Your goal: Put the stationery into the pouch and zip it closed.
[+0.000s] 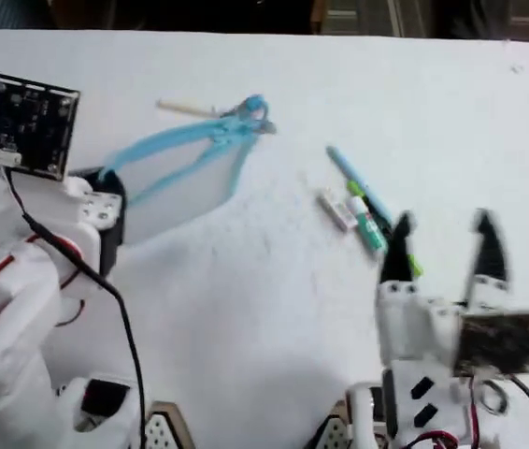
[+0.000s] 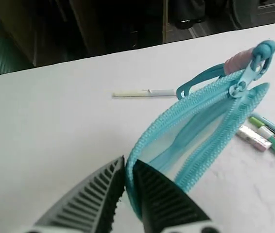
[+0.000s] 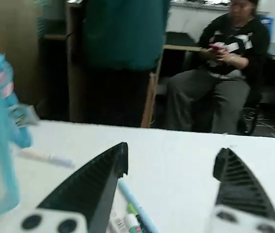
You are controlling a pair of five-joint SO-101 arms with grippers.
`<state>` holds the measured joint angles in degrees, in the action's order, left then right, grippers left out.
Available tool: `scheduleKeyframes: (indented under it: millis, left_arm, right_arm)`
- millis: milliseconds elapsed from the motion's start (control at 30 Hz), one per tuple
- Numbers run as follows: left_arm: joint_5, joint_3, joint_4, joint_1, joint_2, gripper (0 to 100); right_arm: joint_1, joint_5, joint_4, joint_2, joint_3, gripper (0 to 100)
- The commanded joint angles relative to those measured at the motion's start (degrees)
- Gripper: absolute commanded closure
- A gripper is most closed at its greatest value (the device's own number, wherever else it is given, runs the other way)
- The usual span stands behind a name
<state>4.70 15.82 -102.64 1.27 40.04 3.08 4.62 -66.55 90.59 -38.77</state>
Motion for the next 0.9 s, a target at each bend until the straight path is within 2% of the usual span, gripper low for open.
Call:
scheduleKeyframes:
  millis: [0, 100, 167, 267, 467, 533, 600, 700, 867]
  left_arm:
    - [2.0, -2.4, 0.3, -5.5, 0.7, 98]
    - [2.3, -5.8, 0.3, -9.8, 2.9, 98]
    - [2.3, -6.9, 0.3, -9.9, 5.5, 98]
    - [2.0, -8.1, 0.4, -9.9, 9.8, 98]
    - [1.7, -10.3, 0.4, -10.2, 11.8, 98]
    - [-2.5, -9.9, 0.8, -10.2, 11.8, 98]
    - [-6.0, -9.3, 1.8, -10.2, 11.8, 98]
    - [-6.6, -9.3, 2.4, -10.2, 11.7, 98]
    - [-6.6, -9.3, 2.5, -10.2, 11.6, 98]
  right_arm:
    - [6.2, -0.3, 3.6, -6.5, 1.0, 65.4]
    - [5.9, 4.4, 1.5, -17.6, 4.1, 68.0]
    - [4.4, 7.0, -0.1, -26.1, 9.3, 70.8]
    - [-0.9, 13.4, -5.9, -39.0, 19.1, 74.1]
    - [-13.8, 23.8, -14.8, -64.7, 38.3, 74.1]
    - [-17.3, 28.5, -13.9, -73.1, 46.2, 74.4]
    - [-20.1, 29.4, -12.9, -81.7, 53.5, 74.5]
    - [-23.5, 30.8, -14.6, -94.9, 64.0, 74.4]
    - [-23.8, 35.5, -14.0, -117.6, 82.8, 74.1]
